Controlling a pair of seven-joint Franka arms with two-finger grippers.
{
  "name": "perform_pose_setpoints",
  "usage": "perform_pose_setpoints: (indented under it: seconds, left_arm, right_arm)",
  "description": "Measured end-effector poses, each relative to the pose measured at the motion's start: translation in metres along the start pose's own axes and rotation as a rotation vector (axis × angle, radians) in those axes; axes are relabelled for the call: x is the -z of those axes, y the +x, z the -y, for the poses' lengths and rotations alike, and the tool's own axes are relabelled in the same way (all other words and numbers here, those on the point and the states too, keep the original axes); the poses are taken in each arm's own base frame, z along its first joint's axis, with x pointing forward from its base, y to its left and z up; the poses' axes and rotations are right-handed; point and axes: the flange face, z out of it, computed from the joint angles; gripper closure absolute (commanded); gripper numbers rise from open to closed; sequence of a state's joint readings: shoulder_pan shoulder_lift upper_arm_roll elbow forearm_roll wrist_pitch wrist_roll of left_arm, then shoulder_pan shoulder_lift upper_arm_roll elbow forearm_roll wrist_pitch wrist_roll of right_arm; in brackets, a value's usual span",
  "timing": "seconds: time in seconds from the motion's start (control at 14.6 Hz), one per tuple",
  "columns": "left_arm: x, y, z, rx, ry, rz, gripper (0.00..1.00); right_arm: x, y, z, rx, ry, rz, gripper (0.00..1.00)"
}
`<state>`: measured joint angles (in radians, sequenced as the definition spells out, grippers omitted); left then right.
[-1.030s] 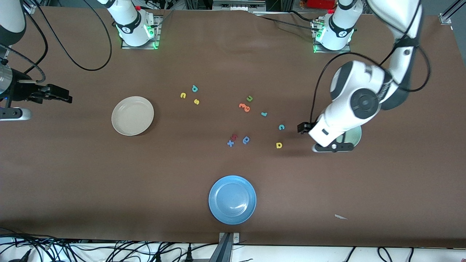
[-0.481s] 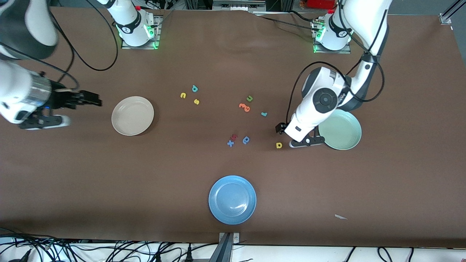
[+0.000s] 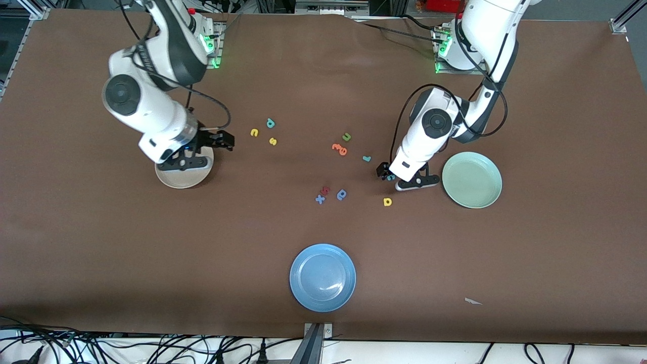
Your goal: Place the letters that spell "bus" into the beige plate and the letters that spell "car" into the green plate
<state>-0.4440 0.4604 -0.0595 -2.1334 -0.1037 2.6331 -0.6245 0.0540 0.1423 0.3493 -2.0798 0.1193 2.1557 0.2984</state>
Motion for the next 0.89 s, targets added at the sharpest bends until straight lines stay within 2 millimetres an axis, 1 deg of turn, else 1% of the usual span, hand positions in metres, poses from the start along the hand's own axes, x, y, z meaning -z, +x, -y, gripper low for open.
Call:
perform_pose_setpoints:
  seconds: [0.14,0.27,0.34,0.48,0.62,0.69,0.89]
  left_arm:
    - [-0.008,-0.008,-0.006,0.005,0.006,0.008,0.04]
    - [-0.014,-0.010,-0.008,0.002,0.011,0.015,0.09]
    - [-0.018,-0.011,-0.008,-0.002,0.017,0.018,0.10]
    - [-0.024,-0.009,-0.009,-0.014,0.026,0.017,0.13]
    - [-0.024,-0.003,-0.013,-0.020,0.041,0.032,0.16]
    - [-0.023,0.000,-0.017,-0.024,0.051,0.043,0.19]
    - [-0.021,0.006,-0.023,-0.032,0.063,0.054,0.33]
  right_arm:
    - [-0.031,-0.026,0.020,-0.018,0.000,-0.024,0.00]
    - [-0.057,-0.049,0.028,-0.030,-0.006,-0.031,0.00]
    - [-0.068,-0.059,0.029,-0.037,-0.008,-0.035,0.00]
    - [-0.089,-0.073,0.024,-0.041,-0.007,-0.054,0.00]
    - [-0.107,-0.083,0.015,-0.046,-0.003,-0.074,0.00]
    - [-0.115,-0.088,0.011,-0.048,0.000,-0.083,0.00]
    - [-0.137,-0.099,0.003,-0.051,0.002,-0.078,0.00]
